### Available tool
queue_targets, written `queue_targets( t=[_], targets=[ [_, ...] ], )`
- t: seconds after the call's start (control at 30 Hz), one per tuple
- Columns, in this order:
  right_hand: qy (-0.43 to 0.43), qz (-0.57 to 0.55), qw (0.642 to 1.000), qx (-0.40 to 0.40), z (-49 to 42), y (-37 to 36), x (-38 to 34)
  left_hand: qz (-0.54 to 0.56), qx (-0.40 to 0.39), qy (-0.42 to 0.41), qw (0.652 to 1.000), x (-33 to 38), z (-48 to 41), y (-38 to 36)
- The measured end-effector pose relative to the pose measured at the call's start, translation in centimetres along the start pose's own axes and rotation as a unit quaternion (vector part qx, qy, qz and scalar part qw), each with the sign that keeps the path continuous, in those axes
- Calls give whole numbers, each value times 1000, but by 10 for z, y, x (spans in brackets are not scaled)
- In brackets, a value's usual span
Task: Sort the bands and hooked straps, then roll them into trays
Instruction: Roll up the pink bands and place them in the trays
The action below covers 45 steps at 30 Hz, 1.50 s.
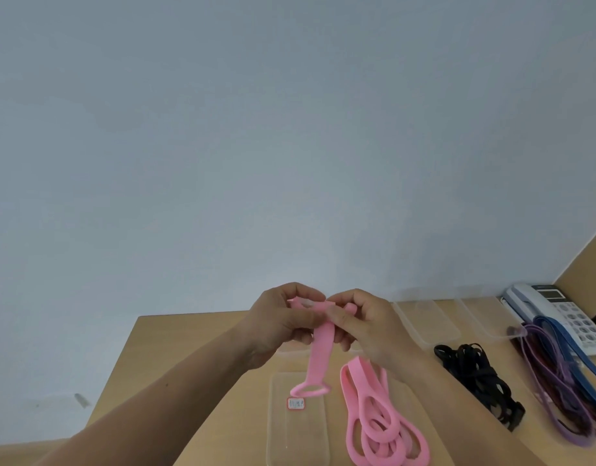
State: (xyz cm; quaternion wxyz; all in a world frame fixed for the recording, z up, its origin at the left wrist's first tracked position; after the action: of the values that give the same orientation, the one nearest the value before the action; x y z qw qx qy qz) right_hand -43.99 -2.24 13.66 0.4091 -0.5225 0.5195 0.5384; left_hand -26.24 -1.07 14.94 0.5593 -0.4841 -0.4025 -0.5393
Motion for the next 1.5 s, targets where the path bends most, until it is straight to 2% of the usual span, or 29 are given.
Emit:
queue_targets(
  t=[0.13,0.27,0.5,0.63,0.83,0.97,1.1,1.3,1.5],
  targets=[
    [31,8,999,5,-1,0,0,-28,7,-10,1000,1,4,2],
    [70,28,997,2,-3,-4,-4,-63,-32,1,997,5,6,6],
    [131,74,989,-7,-3,-4,-12,-2,-76,33,997,8,5,9],
    [154,55,986,-2,-2,-9,-9,18,-75,52,996,7,4,5],
    [118,16,993,0,-4,-10,1,10,-49,39,998,6,2,8],
    [54,-66,996,-8,-5,-12,-1,19,-29,7,999,3,0,9],
    [7,-11,1000,-25,-10,-14,-1,-6,1,-38,999,-1,-1,9],
    [26,0,1000,-6,-14,-13,2,-31,7,-61,998,-4,-2,10],
    [46,-9,999,-1,-9,-16,-2,-24,-48,9,999,0,-2,12]
  ],
)
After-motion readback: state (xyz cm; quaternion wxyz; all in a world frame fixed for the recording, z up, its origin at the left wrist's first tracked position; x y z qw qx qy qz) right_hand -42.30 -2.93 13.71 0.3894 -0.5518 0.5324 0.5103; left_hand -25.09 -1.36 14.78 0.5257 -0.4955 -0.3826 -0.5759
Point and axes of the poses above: each hand's wrist, its own z-axis away from the middle knuckle, its own y-axis out of the back of the hand, x = y × z, the point moved 2 cm from there along -z, towards the middle knuckle, and after that the axes turned 9 degrees about x, right-handed, at the moved point
